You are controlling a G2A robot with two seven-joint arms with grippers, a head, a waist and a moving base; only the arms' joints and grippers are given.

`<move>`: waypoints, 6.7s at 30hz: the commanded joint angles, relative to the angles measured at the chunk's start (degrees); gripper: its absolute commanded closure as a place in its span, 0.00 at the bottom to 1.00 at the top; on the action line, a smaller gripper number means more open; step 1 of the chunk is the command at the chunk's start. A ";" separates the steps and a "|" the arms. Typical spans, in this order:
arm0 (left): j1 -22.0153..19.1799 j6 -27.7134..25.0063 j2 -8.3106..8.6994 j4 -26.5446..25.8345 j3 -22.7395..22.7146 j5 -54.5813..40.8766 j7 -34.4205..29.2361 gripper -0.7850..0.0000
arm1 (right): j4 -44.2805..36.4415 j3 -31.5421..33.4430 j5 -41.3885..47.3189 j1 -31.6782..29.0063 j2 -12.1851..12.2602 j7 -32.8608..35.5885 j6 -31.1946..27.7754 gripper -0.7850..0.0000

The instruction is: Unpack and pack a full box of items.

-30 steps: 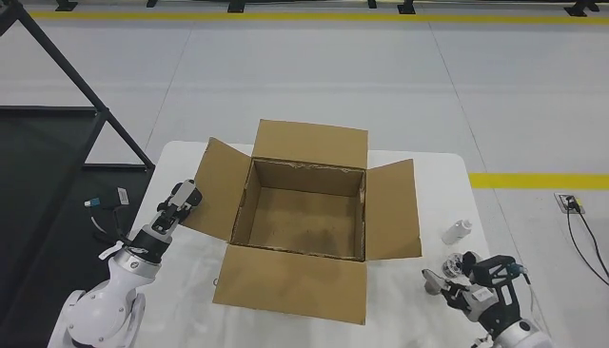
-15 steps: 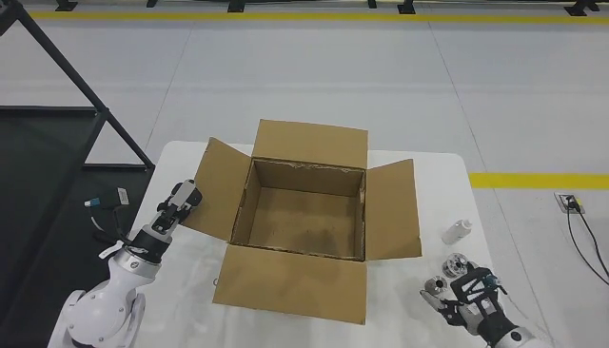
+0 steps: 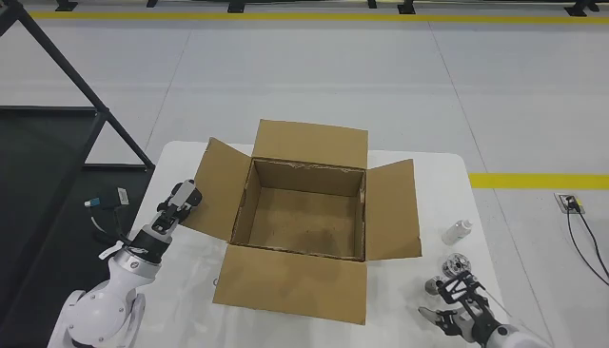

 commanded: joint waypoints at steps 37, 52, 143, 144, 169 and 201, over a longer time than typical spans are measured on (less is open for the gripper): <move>0.00 0.00 0.00 0.00 0.00 0.00 0.00 0.00 | 7.66 -2.88 7.14 7.55 1.55 4.18 1.78 0.47; 0.00 0.00 0.00 0.00 0.00 0.00 0.00 0.00 | 8.54 -4.69 5.89 9.11 2.07 5.35 3.84 0.60; 11.99 -7.10 0.13 -2.93 -12.72 -9.89 6.96 0.00 | 1.57 -43.08 4.23 47.40 -2.89 15.34 30.14 1.00; 12.16 -7.19 0.11 -3.00 -12.77 -9.93 7.00 0.00 | 3.45 -44.97 4.04 49.14 -3.45 15.49 30.80 1.00; 12.21 -7.21 0.11 -3.02 -12.79 -9.94 7.00 0.00 | 25.83 -62.06 9.75 67.63 -12.98 15.76 38.25 1.00; 12.21 -7.21 0.11 -3.02 -12.79 -9.94 7.00 0.00 | 75.44 -70.94 24.08 80.45 -29.97 -0.19 31.74 1.00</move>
